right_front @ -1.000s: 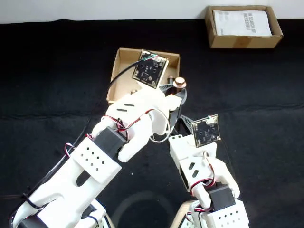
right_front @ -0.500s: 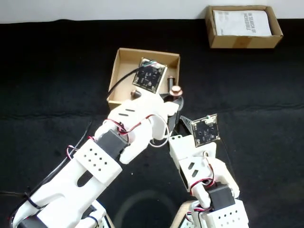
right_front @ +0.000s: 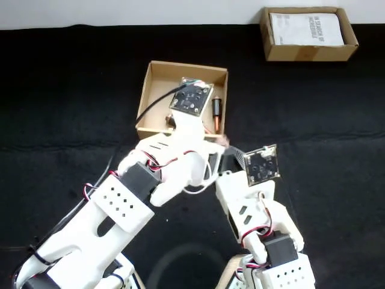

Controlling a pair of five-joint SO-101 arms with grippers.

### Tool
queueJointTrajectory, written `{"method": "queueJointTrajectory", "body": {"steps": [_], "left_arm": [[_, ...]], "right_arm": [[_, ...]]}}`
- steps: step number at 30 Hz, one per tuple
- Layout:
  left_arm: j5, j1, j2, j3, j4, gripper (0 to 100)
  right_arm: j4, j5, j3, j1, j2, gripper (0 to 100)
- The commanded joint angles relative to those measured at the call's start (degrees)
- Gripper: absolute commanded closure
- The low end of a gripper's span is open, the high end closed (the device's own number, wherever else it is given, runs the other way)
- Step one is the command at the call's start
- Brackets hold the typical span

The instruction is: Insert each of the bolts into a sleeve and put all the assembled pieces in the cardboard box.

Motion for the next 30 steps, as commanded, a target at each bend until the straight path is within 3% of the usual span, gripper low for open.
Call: {"method": "queueJointTrajectory", "body": {"steps": [1, 9, 12, 15, 19, 24, 30], "left_arm": [[0.09, -0.92, -0.57, -5.58, 9.05, 67], [-8.79, -6.02, -6.29, -20.26, 35.43, 67], [-11.96, -7.87, -13.67, -21.41, 38.68, 71], [-16.18, -12.97, -21.76, -19.38, 38.68, 83], [-18.64, -20.0, -30.73, -10.51, 34.81, 99], [-18.37, -30.02, -41.8, 11.03, 26.11, 99], [-18.29, -39.69, -58.86, 40.75, 6.07, 99]], "right_arm": [[-1.01, 0.35, -0.84, 0.92, -0.48, 99.1], [-1.19, 0.44, -4.7, 1.01, 0.57, 99.1], [-1.27, 3.16, -7.96, 1.1, 5.41, 99.1], [-4.18, 4.13, -12.7, 3.56, 12.18, 99.1], [-7.78, 9.76, -18.77, 3.21, 22.64, 99.1], [-13.67, 16.26, -29.58, 1.8, 40.4, 99.1], [-14.02, 21.71, -48.13, 2.07, 64.04, 99.1]]}}
